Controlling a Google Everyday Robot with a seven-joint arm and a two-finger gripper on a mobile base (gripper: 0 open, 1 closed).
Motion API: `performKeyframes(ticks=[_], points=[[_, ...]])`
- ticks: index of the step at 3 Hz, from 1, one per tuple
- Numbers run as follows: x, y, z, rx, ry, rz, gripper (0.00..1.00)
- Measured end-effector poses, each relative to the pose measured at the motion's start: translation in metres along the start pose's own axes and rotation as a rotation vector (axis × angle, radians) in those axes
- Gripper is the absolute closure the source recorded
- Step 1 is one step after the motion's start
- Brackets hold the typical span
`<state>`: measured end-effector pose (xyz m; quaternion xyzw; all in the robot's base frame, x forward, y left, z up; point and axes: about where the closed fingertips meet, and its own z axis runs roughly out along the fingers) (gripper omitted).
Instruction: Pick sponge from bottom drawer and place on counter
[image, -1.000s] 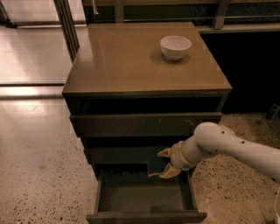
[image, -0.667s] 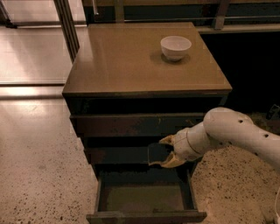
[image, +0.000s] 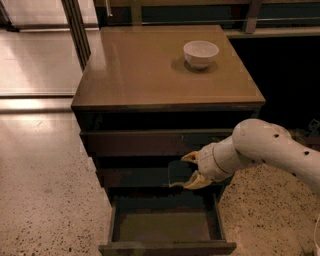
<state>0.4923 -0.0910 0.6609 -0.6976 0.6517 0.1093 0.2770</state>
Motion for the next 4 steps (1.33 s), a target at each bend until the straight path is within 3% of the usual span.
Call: performKeyframes(ticks=[1,2,3,4], points=[[-0.015,-0.009,-0.016,0.007,-0.006,-0.002,1.0],[-0.056,-0.031,-0.054,0.013,-0.016,0.012,1.0],[-0.111,-0.073,-0.127,0.063,-0.003,0.07,1.0],[-0.111,-0.072,-0.127,0.063,-0.002,0.069,1.0]])
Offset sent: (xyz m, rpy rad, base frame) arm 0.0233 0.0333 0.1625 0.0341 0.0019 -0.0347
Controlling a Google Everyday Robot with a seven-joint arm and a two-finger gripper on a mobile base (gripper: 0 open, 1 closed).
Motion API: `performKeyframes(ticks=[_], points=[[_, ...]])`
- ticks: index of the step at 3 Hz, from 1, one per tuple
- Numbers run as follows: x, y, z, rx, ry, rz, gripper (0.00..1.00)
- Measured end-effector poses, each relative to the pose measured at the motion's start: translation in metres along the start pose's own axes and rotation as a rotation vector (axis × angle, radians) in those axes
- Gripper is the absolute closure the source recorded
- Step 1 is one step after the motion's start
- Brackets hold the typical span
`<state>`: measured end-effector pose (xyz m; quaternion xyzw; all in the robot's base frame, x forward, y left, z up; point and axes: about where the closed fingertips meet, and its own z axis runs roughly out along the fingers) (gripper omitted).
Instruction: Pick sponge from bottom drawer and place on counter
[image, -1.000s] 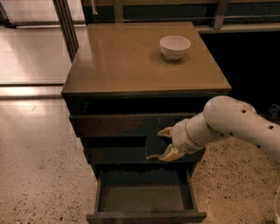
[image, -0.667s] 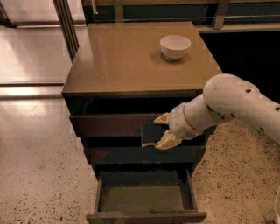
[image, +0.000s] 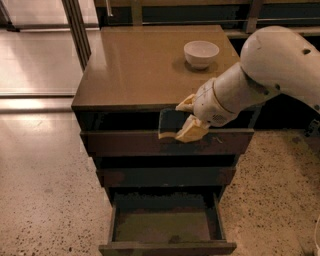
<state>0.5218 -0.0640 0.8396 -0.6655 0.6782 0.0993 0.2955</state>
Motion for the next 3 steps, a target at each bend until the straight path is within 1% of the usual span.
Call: performKeyframes(ticks=[1,2,3], points=[[-0.001,-0.008,0.001,0.038,0.029,0.024,1.0],[0.0,-0.04,0.004,0.092,0.053,0.063,1.0],[-0.001,-0.083,0.006,0.148,0.047,0.078,1.0]])
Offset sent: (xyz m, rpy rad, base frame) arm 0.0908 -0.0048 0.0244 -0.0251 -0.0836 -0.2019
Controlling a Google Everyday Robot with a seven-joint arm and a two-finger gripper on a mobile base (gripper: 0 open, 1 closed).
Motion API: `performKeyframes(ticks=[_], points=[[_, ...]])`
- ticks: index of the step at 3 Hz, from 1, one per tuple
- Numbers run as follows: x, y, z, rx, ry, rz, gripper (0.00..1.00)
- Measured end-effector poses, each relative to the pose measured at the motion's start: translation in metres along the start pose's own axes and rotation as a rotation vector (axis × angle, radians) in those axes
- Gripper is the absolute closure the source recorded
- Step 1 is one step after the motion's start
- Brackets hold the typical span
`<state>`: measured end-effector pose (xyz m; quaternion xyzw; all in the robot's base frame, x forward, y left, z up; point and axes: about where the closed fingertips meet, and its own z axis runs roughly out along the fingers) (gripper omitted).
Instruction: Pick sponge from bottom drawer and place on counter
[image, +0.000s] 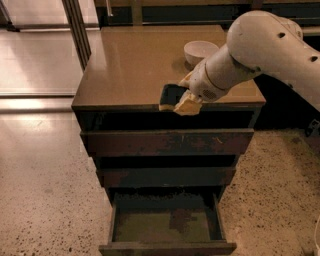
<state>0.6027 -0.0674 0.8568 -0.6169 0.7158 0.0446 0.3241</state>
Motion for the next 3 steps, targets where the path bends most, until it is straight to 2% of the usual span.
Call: performKeyframes(ticks=[1,2,3], points=[[-0.003,-0.042,0.009,0.051,-0.025,0.02,1.0],[-0.005,-0.072,0.019,0.075,-0.073,0.049,1.0],[-0.004,-0.092,0.035,0.075,-0.118,0.088,1.0]])
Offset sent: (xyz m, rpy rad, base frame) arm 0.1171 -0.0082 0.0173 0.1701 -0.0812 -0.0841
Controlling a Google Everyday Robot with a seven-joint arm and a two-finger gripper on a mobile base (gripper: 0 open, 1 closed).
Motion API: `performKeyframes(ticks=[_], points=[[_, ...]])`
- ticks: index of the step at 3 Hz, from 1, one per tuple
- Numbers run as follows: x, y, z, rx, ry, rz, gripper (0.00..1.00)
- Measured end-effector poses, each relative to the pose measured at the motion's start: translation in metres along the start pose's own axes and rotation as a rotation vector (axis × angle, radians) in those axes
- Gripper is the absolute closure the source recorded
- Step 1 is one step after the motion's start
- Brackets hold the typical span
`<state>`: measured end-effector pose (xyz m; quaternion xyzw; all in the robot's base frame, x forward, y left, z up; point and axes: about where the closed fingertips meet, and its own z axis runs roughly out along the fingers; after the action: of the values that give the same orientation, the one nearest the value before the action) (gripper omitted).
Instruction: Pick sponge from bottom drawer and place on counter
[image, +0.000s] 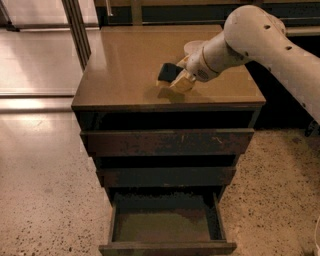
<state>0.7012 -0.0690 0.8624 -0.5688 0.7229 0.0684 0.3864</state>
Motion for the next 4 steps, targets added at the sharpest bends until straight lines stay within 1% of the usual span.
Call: performKeyframes(ticks=[2,3,4], points=[[0.015,-0.018,0.034,-0.025,-0.055,0.087,1.0],[0.015,-0.018,0.035,-0.026,-0.055,0.089,0.81],[0.015,-0.018,0.035,-0.026,-0.055,0.089,0.58]])
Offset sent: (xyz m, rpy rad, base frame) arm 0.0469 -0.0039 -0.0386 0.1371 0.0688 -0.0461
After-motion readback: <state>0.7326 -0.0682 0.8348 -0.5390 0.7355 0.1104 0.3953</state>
